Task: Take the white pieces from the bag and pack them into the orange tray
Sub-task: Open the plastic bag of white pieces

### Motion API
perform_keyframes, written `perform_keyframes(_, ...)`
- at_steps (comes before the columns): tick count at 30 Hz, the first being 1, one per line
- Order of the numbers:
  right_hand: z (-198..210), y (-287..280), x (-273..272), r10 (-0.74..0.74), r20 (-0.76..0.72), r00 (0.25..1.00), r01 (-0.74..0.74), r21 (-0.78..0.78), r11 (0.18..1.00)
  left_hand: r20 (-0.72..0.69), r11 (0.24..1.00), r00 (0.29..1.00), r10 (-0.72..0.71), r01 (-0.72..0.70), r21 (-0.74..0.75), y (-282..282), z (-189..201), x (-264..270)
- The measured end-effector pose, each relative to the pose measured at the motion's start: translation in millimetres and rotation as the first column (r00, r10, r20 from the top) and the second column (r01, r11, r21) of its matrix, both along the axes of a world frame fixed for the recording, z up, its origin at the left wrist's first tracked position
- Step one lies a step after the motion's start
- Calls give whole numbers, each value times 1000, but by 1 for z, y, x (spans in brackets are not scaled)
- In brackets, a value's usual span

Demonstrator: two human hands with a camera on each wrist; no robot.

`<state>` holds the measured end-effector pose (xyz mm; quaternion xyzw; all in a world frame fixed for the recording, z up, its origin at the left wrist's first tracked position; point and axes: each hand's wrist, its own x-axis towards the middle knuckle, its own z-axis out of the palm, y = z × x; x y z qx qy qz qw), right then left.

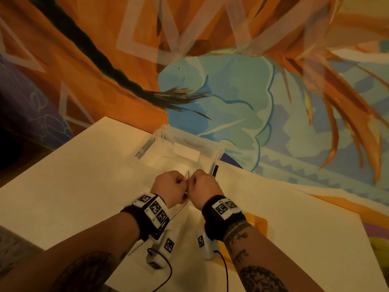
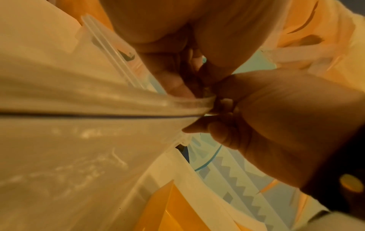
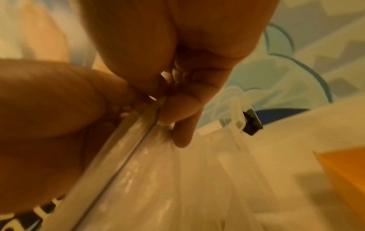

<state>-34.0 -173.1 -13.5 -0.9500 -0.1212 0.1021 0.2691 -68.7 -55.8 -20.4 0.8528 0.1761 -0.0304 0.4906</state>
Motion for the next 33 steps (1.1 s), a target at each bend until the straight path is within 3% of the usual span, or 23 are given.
perform_keyframes(5, -6, -9, 1, -114, -210, 971, 160, 218, 963, -12, 1000, 999, 29, -29, -8, 0, -6, 3)
perform_keyframes(7, -5, -13, 2, -83, -220, 972, 133, 224, 965, -37, 999, 999, 11, -12, -32, 1, -9, 4)
perform_keyframes(12, 0, -23, -2, -45, -390, 920, 168, 288, 943, -46, 973, 998, 48, -57, -223, -2, -10, 4)
perform_keyframes(19, -3, -25, -4, -98, -537, 838, 406, 492, 770, -64, 942, 997, 41, -60, -330, -2, -14, 0)
perform_keyframes(24, -5, -25, -4, -76, -537, 840, 397, 513, 761, -78, 961, 997, 24, -44, -272, 8, -16, -7)
perform_keyframes(28, -11, -29, -2, -198, -488, 850, 457, 497, 738, -71, 952, 991, 109, -125, -279, 18, -13, -8)
perform_keyframes(33, -6, -23, -18, -100, -572, 814, 388, 409, 826, -59, 940, 992, 110, -123, -318, 13, -7, -12)
